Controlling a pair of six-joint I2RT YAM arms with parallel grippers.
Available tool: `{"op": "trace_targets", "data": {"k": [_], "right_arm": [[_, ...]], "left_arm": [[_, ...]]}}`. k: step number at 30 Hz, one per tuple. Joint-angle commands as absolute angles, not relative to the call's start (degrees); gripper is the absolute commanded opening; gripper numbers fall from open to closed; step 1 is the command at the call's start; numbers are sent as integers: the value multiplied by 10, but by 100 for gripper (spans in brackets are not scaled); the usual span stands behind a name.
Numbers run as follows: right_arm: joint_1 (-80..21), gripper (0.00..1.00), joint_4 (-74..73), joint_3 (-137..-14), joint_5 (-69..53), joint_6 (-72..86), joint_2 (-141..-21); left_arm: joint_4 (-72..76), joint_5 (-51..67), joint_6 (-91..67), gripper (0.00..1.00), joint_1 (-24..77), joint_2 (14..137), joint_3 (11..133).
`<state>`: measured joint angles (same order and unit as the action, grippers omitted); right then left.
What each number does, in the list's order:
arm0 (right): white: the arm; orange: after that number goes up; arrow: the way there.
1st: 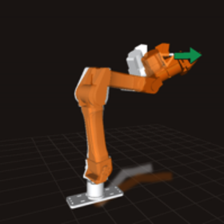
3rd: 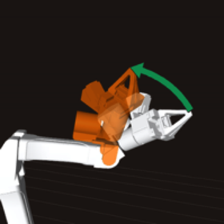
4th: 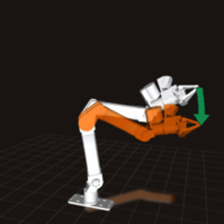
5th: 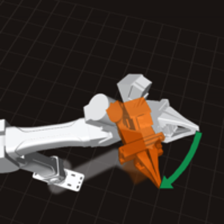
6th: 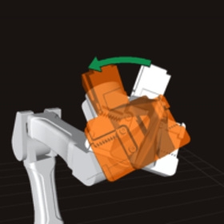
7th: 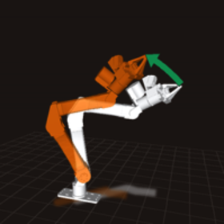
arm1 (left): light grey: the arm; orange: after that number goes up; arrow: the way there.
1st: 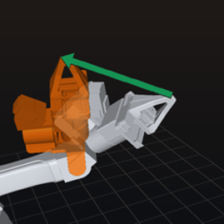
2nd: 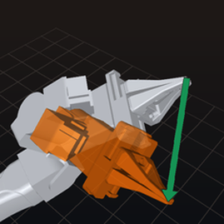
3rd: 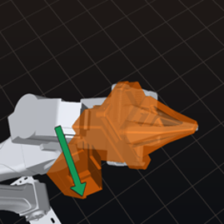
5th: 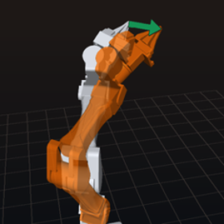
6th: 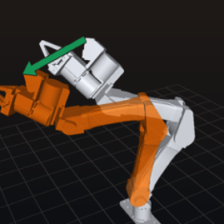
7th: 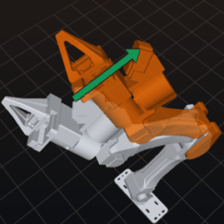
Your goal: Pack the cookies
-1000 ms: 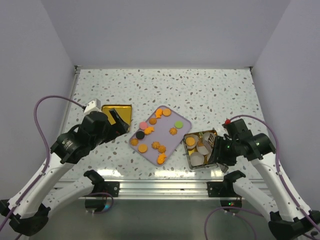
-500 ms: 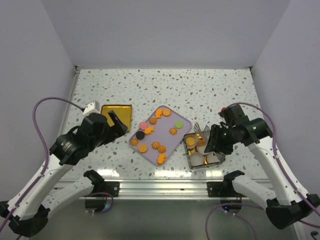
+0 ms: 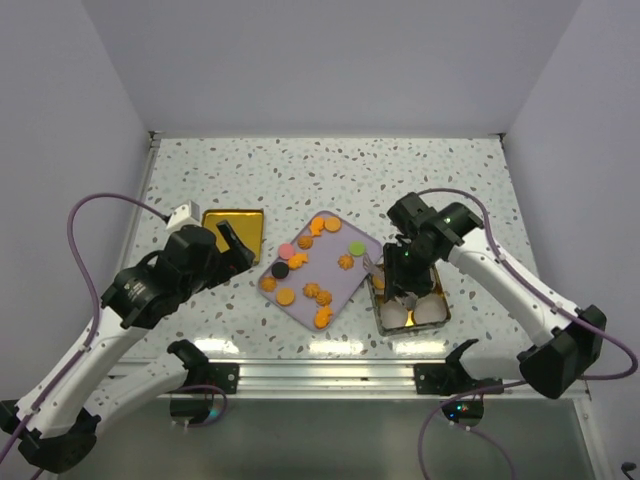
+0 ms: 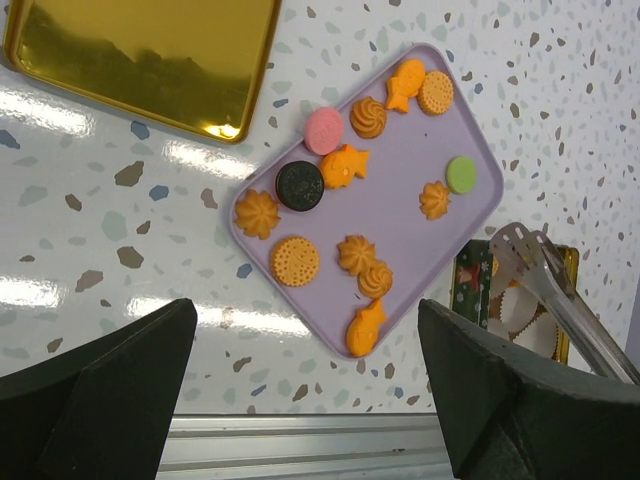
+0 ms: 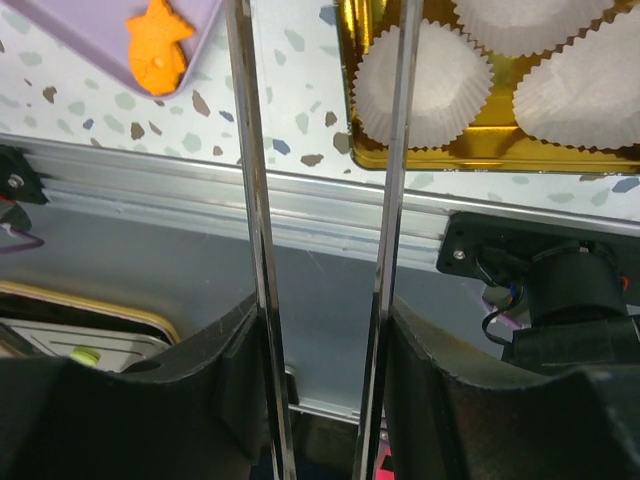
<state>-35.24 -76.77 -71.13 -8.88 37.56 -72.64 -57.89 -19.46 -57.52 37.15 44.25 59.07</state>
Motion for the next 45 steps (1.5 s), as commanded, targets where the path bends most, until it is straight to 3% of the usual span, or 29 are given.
{"op": "trace_targets", "data": {"k": [1, 9, 18, 45], "right_arm": [[-354, 46, -739, -767, -65, 380, -772], [-355, 45, -765, -873, -37, 342, -880], [-355, 45, -814, -947, -23, 339, -903], [-379, 46, -759, -969, -54, 330, -1020]], "left_arm": [[-571, -214, -577, 98, 367, 432, 585], [-580, -237, -568, 100, 367, 431, 599], [-592, -269, -555, 100, 367, 427, 613], [-555, -265, -518, 100, 367, 457, 620]]}}
